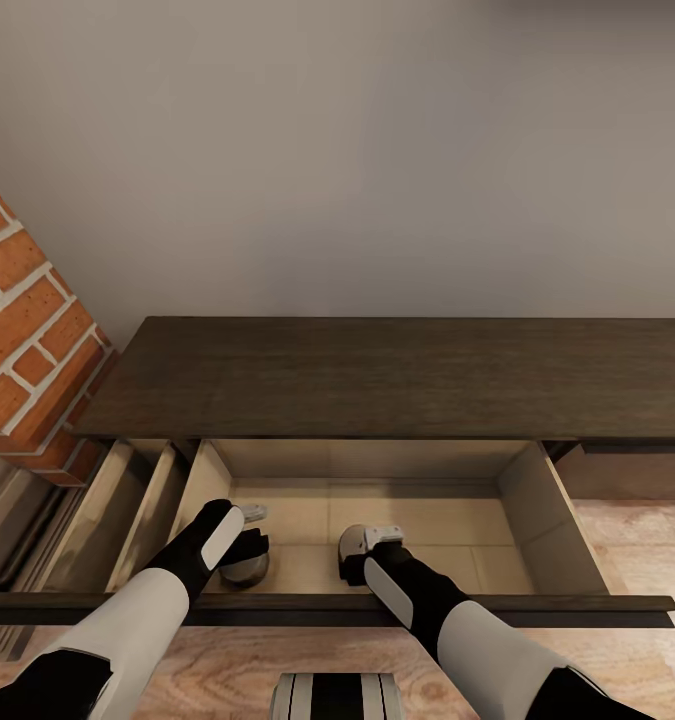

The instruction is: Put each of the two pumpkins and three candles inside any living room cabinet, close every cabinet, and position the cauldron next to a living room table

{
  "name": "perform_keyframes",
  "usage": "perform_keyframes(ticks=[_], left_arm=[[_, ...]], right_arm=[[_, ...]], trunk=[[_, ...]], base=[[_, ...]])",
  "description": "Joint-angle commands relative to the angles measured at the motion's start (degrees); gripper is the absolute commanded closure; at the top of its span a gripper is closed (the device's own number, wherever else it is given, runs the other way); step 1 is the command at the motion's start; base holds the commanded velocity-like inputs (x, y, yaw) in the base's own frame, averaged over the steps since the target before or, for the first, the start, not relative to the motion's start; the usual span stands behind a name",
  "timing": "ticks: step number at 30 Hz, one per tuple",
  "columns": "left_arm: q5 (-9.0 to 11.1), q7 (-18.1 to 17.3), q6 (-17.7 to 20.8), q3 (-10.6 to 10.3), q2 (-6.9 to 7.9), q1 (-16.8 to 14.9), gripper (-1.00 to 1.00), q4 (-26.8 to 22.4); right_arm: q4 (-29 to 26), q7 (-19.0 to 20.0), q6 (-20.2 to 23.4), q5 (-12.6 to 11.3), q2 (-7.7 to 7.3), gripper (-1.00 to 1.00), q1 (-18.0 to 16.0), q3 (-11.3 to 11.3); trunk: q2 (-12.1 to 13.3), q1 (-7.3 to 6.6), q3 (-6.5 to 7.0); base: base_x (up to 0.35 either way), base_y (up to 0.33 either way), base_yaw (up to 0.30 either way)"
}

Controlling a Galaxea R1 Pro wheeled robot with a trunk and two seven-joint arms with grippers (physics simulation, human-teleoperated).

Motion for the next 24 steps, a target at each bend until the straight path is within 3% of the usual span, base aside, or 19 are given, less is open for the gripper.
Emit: perform_keyframes(ticks=[1, 24], left_arm=[[-0.2, 0.0, 0.1, 0.0, 0.00, 0.0, -1.00, 0.0], [-0.2, 0.1, 0.1, 0.0, -0.01, 0.0, -1.00, -0.7]], right_arm=[[0.0, 0.0, 0.0, 0.0, -0.02, -1.00, 0.0, 0.0], [-0.6, -0.1, 0.0, 0.0, -0.20, -1.00, 0.0, 0.0]], trunk=[[0.0, 0.00, 0.00], [0.0, 0.00, 0.00]], base=[[0.000, 0.000, 0.000], [0.000, 0.000, 0.000]])
